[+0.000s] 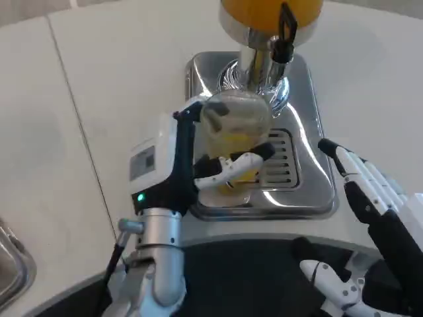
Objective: Grasp the cup under the faucet to collect the drink, then remove the cup.
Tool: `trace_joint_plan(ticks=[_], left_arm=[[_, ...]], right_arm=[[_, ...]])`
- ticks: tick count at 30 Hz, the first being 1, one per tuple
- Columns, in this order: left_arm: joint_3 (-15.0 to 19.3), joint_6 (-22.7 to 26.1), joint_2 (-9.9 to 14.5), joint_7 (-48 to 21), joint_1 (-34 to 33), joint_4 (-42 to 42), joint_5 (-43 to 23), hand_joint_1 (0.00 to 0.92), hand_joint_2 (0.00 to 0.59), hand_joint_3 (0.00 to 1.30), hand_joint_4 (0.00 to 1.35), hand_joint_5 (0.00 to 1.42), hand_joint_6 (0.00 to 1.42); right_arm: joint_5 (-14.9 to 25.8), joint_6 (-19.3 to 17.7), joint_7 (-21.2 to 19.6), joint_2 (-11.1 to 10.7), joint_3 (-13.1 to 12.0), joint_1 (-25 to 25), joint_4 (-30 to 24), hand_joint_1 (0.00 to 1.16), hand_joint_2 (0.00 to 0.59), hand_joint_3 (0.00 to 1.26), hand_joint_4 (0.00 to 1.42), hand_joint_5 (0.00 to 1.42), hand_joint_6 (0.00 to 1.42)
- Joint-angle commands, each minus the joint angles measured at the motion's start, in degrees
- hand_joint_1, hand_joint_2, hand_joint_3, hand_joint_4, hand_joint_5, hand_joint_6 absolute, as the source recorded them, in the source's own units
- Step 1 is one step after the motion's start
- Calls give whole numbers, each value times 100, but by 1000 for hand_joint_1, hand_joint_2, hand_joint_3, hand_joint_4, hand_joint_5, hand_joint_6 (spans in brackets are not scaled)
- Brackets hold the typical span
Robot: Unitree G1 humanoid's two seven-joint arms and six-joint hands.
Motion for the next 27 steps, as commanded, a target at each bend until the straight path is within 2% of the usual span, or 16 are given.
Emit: trace_joint_plan(ticks=[1, 7, 13, 17, 24, 27], left_arm=[[79, -184, 186, 0, 158, -332, 54, 700, 0, 1135, 1231, 1424, 1424], [223, -218, 425, 57, 350, -485, 41, 737, 0, 1135, 1216, 1424, 1424], [500, -308, 769, -60, 568, -840, -50, 763, 0, 1135, 1228, 1424, 1424], [812, -467, 1111, -239, 975, -1303, -165, 778, 0, 1145, 1230, 1424, 1424], [1126, -617, 1348, -591, 1645, -2028, -310, 792, 0, 1156, 1230, 1424, 1424], [1306, -864, 1484, -742, 2033, -2364, -427, 794, 0, 1157, 1230, 1424, 1424]], right_arm=[[49, -11, 16, -31, 34, 70, -7, 396, 399, 0, 0, 0, 0], [27, -31, -9, -37, 67, 59, -5, 393, 404, 0, 0, 0, 1], [3, -75, -37, -53, 71, 77, -10, 392, 405, 0, 0, 0, 1], [15, -108, -61, -102, 12, 66, 25, 392, 405, 0, 0, 0, 1], [22, -158, -34, -234, -93, -54, 106, 392, 405, 0, 0, 0, 1], [-69, -217, 2, -356, -165, -73, 87, 392, 405, 0, 0, 0, 0]])
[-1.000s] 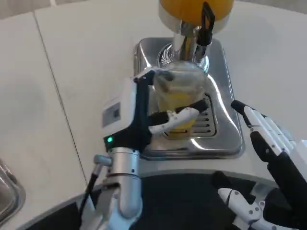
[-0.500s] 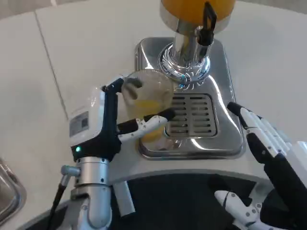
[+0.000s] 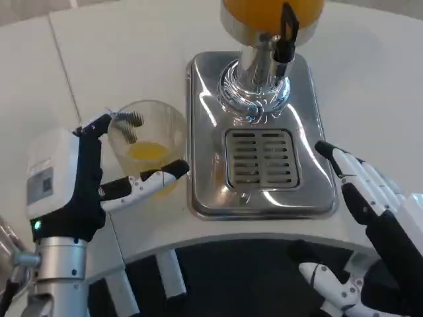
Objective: Grasp the cup under the faucet to collect the drink, then remove the cup.
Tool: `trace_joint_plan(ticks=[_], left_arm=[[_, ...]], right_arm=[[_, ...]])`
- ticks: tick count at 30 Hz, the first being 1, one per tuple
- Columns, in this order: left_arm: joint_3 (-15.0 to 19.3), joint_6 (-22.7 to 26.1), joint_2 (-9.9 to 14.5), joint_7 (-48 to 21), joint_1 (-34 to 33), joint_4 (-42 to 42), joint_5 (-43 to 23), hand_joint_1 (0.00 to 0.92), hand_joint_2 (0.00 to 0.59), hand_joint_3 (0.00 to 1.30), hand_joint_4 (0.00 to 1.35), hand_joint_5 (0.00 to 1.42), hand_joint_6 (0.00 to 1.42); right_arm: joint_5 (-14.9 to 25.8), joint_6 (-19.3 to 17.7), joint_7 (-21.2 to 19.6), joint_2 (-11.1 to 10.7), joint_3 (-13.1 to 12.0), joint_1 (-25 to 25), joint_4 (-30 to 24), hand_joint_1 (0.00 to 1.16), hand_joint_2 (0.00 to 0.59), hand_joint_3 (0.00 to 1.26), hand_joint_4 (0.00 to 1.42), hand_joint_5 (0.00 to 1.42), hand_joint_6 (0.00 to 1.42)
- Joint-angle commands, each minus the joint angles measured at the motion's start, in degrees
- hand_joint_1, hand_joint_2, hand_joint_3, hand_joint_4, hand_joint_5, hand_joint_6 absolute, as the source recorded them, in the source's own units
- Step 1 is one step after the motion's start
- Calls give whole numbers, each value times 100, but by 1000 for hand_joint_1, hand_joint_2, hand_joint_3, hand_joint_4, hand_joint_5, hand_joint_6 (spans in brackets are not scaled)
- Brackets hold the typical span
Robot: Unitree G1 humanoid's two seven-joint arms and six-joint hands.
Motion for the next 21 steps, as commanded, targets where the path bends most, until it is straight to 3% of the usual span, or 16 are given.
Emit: trace_joint_plan(ticks=[1, 12, 16, 21], left_arm=[[244, -516, 186, -196, 505, -626, -175, 794, 0, 1157, 1230, 1424, 1424], [509, -734, -34, -764, 1682, -2147, -264, 795, 0, 1158, 1230, 1424, 1424], [603, -830, -63, -918, 2041, -2549, -260, 795, 0, 1158, 1230, 1424, 1424], [708, -1016, -98, -1041, 2495, -2880, -239, 795, 0, 1158, 1230, 1424, 1424]], right_arm=[[-75, -199, 17, -240, -144, 4, 12, 394, 415, 0, 0, 0, 0], [-166, -673, 32, -771, -569, 168, 8, 391, 426, 0, 0, 0, 0], [-62, -1039, 40, -992, -855, 401, -42, 374, 437, 0, 0, 0, 0], [36, -1574, -50, -1095, -1064, 646, 37, 346, 438, 0, 0, 0, 0]])
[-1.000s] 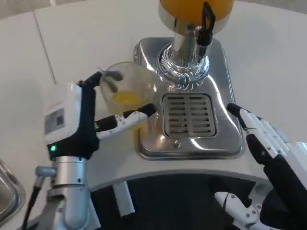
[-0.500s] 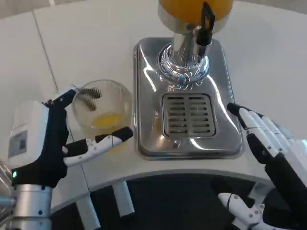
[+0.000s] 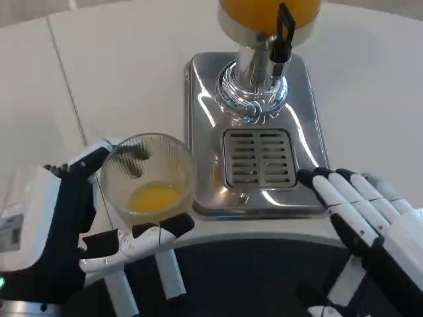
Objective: Grasp the cup under the faucet to collect the drink, then remove the cup.
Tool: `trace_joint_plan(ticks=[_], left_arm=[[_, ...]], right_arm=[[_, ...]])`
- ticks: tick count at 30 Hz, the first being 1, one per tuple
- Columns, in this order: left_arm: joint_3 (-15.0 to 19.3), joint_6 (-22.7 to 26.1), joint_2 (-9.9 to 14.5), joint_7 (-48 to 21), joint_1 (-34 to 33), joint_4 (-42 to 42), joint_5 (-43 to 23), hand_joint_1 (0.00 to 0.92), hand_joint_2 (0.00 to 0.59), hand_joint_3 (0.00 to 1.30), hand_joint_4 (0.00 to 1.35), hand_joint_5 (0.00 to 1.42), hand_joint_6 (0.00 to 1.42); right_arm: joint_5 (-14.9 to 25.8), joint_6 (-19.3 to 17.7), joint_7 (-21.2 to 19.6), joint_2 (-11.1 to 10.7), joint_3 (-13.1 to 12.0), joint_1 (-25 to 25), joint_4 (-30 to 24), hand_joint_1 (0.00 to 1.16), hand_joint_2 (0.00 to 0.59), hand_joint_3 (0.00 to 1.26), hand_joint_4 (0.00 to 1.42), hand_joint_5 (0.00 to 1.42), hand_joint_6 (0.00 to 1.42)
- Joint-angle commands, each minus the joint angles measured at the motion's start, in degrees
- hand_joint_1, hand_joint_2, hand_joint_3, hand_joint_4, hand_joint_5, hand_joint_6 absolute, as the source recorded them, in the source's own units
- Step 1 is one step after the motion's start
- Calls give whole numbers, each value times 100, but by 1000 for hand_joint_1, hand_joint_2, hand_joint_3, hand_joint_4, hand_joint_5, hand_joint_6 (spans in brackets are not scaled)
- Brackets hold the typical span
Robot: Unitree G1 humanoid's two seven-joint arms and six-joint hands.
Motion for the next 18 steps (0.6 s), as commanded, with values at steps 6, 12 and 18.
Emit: trace_joint_plan(ticks=[6, 12, 18], left_arm=[[327, -621, -103, -170, 865, -825, -71, 795, 0, 1158, 1216, 1424, 1424], [523, -832, -132, -449, 1139, -1026, -222, 795, 0, 1158, 1216, 1424, 1424], [588, -1104, -218, -575, 1515, -1118, -252, 795, 0, 1158, 1216, 1424, 1424]], right_arm=[[-12, -879, -219, -6, -143, 258, 230, 214, 521, 0, 0, 0, 0], [-102, -1268, -491, 70, -165, 187, 457, 142, 551, 0, 0, 0, 0], [-414, -1789, -927, 317, -156, 717, 554, 129, 561, 0, 0, 0, 0]])
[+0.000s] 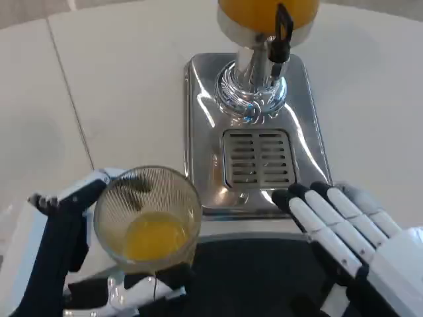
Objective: Grasp the cup under the faucet to collect the drink, then remove the cup.
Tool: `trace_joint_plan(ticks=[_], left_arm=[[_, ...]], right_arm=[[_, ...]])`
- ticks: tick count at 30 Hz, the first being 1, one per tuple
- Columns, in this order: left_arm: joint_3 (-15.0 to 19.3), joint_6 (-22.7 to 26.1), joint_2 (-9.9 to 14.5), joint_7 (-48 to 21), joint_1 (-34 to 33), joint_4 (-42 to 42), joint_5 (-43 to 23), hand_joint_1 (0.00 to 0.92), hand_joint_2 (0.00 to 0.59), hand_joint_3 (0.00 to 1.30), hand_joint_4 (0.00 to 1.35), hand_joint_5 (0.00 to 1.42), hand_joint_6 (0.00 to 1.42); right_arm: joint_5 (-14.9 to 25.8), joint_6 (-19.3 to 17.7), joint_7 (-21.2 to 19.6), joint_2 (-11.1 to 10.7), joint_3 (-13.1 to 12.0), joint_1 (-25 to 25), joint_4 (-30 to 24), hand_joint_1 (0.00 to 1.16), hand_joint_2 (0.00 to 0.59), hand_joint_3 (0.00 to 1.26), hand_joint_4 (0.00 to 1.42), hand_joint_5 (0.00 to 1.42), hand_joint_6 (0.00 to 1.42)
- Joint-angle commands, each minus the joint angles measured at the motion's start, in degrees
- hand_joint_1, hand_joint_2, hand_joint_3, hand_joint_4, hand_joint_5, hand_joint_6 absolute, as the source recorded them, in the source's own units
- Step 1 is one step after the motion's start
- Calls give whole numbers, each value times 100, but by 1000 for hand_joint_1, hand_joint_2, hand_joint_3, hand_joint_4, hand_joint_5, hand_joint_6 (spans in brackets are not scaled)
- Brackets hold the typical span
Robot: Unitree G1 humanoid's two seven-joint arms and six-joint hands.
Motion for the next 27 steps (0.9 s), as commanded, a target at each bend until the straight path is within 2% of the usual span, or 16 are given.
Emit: trace_joint_plan(ticks=[1, 4, 10, 21, 27], left_arm=[[93, -370, -68, -69, 183, -181, -86, 795, 0, 1158, 1216, 1424, 1424], [129, -476, -85, -101, 229, -192, -113, 795, 0, 1153, 1216, 1424, 1424], [182, -617, -216, -141, 267, -280, -132, 795, 0, 1153, 1216, 1424, 1424], [251, -827, -313, -257, 282, -299, -132, 795, 0, 1149, 1216, 1424, 1424], [241, -878, -331, -325, 245, -292, -127, 795, 0, 1148, 1216, 1424, 1424]], right_arm=[[-217, -343, -296, 161, -44, 378, 73, 127, 571, 0, 0, 0, 0], [-357, -465, -421, 304, 4, 475, 91, 125, 575, 0, 0, 0, 0], [-594, -504, -413, 512, 243, 485, 50, 122, 577, 0, 0, 0, 0], [-768, -379, -314, 771, 491, 536, -191, 106, 582, 0, 0, 0, 0], [-828, -362, -314, 811, 595, 458, -173, 100, 582, 0, 0, 0, 0]])
